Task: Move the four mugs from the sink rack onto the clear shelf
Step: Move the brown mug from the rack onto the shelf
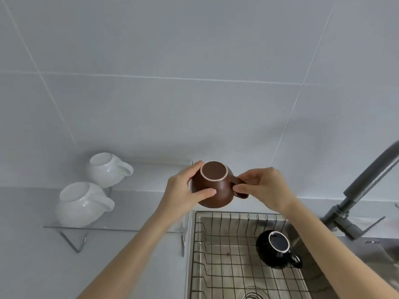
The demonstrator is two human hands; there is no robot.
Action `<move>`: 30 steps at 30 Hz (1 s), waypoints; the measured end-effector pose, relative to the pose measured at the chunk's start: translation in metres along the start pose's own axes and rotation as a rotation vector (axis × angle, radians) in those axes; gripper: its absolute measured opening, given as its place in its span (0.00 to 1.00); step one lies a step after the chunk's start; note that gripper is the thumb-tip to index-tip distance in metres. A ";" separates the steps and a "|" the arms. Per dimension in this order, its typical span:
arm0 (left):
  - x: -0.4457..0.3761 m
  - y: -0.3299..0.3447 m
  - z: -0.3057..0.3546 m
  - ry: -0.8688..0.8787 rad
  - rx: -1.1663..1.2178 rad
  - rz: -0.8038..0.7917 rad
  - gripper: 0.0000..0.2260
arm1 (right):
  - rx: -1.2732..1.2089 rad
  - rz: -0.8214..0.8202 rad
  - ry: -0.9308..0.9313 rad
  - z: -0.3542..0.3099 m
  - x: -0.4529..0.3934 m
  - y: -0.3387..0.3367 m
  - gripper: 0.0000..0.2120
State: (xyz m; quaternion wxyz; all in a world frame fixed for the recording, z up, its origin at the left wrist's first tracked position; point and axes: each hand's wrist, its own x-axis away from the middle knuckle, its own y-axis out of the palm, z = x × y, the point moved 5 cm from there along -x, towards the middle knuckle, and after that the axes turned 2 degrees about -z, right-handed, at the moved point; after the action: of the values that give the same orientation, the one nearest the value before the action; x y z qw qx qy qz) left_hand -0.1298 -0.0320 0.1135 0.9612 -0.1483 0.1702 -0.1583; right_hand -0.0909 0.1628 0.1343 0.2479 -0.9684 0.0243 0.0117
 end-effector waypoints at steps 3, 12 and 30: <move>-0.008 -0.036 0.002 0.003 -0.001 0.017 0.31 | -0.004 -0.011 -0.032 -0.026 -0.017 0.019 0.05; -0.027 -0.112 -0.025 -0.038 -0.064 -0.038 0.26 | -0.009 -0.013 -0.056 -0.056 -0.068 0.089 0.05; -0.044 -0.122 -0.097 -0.166 -0.105 -0.076 0.28 | 0.023 -0.022 0.058 -0.019 -0.104 0.142 0.04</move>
State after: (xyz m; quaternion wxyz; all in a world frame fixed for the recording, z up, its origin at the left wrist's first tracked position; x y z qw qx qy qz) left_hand -0.2360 -0.1493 0.0799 0.9562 -0.2176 0.0923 -0.1728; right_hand -0.2019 0.0337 0.0871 0.2584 -0.9656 0.0210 -0.0196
